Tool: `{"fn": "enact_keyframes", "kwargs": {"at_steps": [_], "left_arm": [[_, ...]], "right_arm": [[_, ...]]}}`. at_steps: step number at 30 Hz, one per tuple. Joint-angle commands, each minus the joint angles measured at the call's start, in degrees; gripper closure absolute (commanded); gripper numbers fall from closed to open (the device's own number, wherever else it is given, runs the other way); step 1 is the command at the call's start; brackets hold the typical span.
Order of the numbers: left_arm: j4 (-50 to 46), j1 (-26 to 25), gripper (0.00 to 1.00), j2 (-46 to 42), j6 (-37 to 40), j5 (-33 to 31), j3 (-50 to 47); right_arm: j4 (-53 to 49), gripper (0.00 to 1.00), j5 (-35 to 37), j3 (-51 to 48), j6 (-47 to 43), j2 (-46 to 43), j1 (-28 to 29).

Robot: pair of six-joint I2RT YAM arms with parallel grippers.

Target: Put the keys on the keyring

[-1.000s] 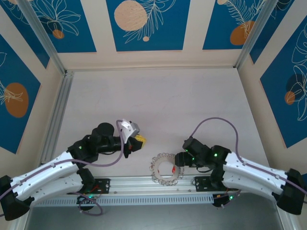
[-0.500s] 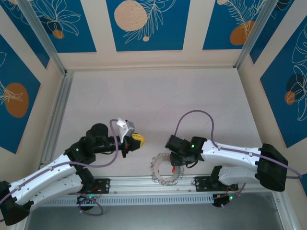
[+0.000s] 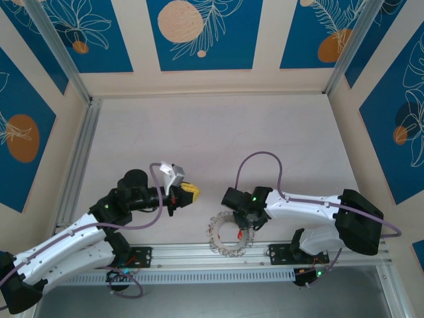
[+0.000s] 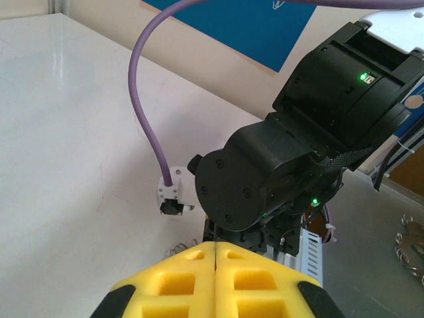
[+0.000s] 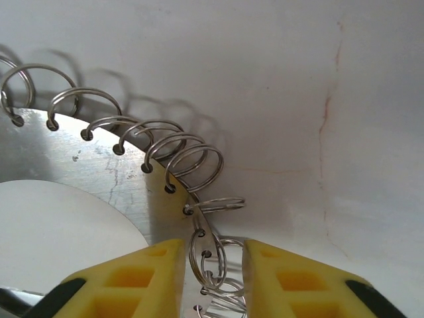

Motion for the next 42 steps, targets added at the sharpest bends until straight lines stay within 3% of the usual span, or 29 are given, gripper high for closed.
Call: {"fn": "enact_keyframes", "kwargs": {"at_steps": [1, 26, 38, 42], "left_arm": [[1.72, 0.70, 0.98, -0.73, -0.93, 1.28, -0.43], [1.45, 1.73, 0.99, -0.72, -1.26, 1.50, -0.06], [0.16, 2.21, 0.99, -1.23, -1.37, 1.41, 0.48], [-1.40, 2.22, 0.99, -1.14, -1.18, 1.41, 1.42]], "right_arm": [[-0.36, 0.74, 0.43, 1.32, -0.58, 0.73, 0.12], [1.78, 0.74, -1.60, -3.56, 1.57, 0.06, 0.62], [1.43, 0.97, 0.77, -2.67, 0.20, -2.51, 1.18], [2.50, 1.00, 4.76, 0.75, -6.56, -8.90, 2.87]]}}
